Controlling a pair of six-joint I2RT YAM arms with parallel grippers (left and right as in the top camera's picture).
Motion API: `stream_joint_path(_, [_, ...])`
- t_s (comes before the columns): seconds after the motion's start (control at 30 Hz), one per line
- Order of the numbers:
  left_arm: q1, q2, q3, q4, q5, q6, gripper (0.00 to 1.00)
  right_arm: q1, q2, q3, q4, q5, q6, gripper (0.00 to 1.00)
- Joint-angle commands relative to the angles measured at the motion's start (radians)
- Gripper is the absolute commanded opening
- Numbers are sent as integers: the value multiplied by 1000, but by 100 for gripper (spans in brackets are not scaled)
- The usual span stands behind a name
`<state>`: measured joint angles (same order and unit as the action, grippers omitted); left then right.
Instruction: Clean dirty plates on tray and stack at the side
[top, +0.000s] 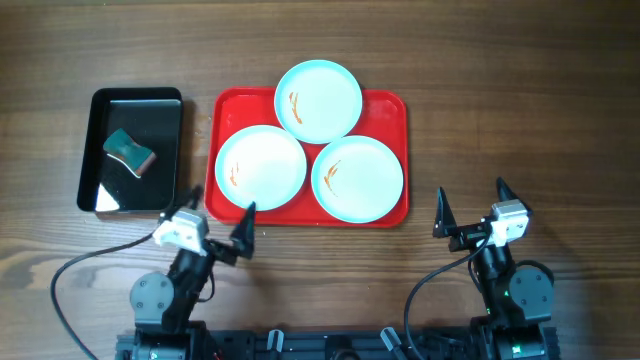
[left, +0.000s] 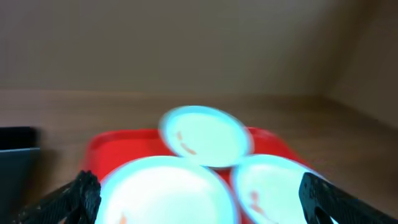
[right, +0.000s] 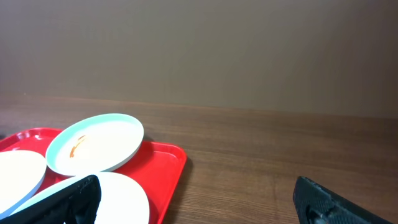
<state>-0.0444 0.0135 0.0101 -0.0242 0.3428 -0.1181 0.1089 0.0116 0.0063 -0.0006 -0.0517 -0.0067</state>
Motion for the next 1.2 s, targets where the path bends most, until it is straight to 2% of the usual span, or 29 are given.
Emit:
stream_joint_path(0.0, [-4, -11, -5, 62, 412, -166, 100, 5, -4, -1, 2, -8, -17, 100])
stream_joint_path(0.07, [-4, -11, -5, 97, 551, -284, 100, 5, -4, -1, 3, -8, -16, 100])
stream_joint_path(0.17, [-4, -11, -4, 209, 541, -363, 100, 5, -4, -1, 2, -8, -16, 100])
stream_joint_path(0.2, [-4, -11, -4, 255, 514, -390, 100, 5, -4, -1, 2, -8, -17, 100])
stream_joint_path(0.23, [-3, -11, 3, 283, 426, -451, 100, 5, -4, -1, 3, -8, -17, 100])
stream_joint_path(0.3, [-3, -2, 32, 233, 325, -456, 100, 5, -4, -1, 7, -45, -1, 100])
stream_joint_path(0.33, [-3, 25, 88, 115, 217, -455, 100, 5, -4, -1, 16, -132, 80, 100])
stream_joint_path(0.37, [-3, 52, 132, 48, 174, -437, 100, 5, -4, -1, 24, -229, 199, 100])
stream_joint_path(0.43, [-3, 210, 307, -72, 160, -322, 100, 5, -4, -1, 39, -425, 585, 100])
stream_joint_path(0.47, [-3, 277, 370, -100, 155, -302, 100, 5, -4, -1, 40, -461, 757, 100])
stream_joint_path(0.5, [3, 420, 509, -190, 136, -275, 100, 5, -4, -1, 34, -493, 1075, 100])
stream_joint_path(0.57, [23, 657, 747, -420, 130, -171, 100, 5, -2, -1, 66, -480, 1172, 100])
stream_joint_path(0.63, [55, 914, 1017, -739, -8, -142, 100, 5, 0, -1, 275, -509, 1137, 100])
stream_joint_path(0.67, [72, 1038, 1154, -887, -113, -142, 100, 5, 12, 14, 362, -532, 1183, 100])
stream_joint_path(0.7, [91, 1149, 1280, -993, -171, -143, 100, 5, 46, 65, 372, -569, 1187, 100])
stream_joint_path(0.77, [112, 1260, 1390, -1059, -173, -147, 100, 5, 146, 173, 320, -637, 1081, 100])
stream_joint_path(0.8, [124, 1299, 1418, -1070, -174, -149, 100, 5, 235, 259, 251, -681, 980, 100])
stream_joint_path(0.9, [208, 1318, 1419, -1037, -190, -233, 100, 6, 725, 692, -83, -942, 582, 99])
stream_joint_path(0.97, [317, 1318, 1419, -1015, -203, -313, 100, 46, 1044, 1057, -510, -985, 280, 100])
stream_joint_path(1.0, [375, 1321, 1419, -1008, -202, -320, 100, 106, 1196, 1262, -776, -842, 120, 99])
stream_joint_path(1.07, [424, 1323, 1419, -1022, -203, -320, 100, 258, 1419, 1556, -1072, -447, 63, 100])
stream_joint_path(1.13, [442, 1328, 1415, -1047, -203, -319, 100, 403, 1645, 1798, -1216, -109, 129, 99])
stream_joint_path(1.17, [442, 1333, 1415, -1052, -203, -316, 100, 436, 1706, 1836, -1217, -98, 143, 99])
